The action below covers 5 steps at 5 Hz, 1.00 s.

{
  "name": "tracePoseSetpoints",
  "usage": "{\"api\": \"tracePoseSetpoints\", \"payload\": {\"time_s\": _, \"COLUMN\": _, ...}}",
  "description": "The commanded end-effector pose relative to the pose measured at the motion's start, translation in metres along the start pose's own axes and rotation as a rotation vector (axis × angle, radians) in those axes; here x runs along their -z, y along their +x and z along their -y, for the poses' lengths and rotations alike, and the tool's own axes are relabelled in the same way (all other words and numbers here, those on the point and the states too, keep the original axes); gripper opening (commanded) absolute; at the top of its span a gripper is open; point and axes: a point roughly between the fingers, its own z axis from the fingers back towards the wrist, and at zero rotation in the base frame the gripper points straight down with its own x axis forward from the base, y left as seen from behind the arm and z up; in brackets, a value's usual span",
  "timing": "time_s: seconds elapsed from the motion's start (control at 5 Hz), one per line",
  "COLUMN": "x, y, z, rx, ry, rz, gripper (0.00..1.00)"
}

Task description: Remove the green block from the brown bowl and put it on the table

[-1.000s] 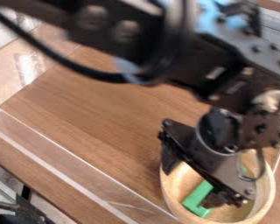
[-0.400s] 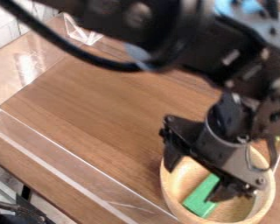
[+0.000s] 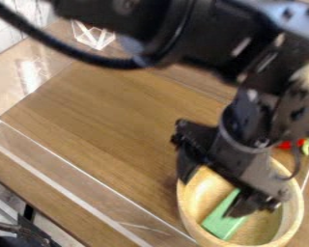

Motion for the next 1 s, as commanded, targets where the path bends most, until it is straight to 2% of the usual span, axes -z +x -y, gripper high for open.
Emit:
{"api": "tracePoseSetpoints", "payload": {"time_s": 0.0, "x": 0.008, "y": 0.005, "z": 0.005, "rx": -0.015, "ry": -0.044, "rz": 0.017, "gripper": 1.00}}
{"api": "tracePoseSetpoints", "payload": {"time_s": 0.2, "x": 0.012, "y": 0.009, "z": 0.003, "rx": 0.015, "ry": -0.069, "rz": 0.018, "gripper": 1.00}}
{"api": "tracePoseSetpoints", "payload": {"time_s": 0.4, "x": 0.013, "y": 0.012, "z": 0.002, "rx": 0.040, "ry": -0.080, "rz": 0.014, "gripper": 1.00}}
{"api": "tracePoseSetpoints", "payload": {"time_s": 0.8, "x": 0.009, "y": 0.024, "z": 0.008, "rx": -0.064, "ry": -0.091, "rz": -0.014, "gripper": 1.00}}
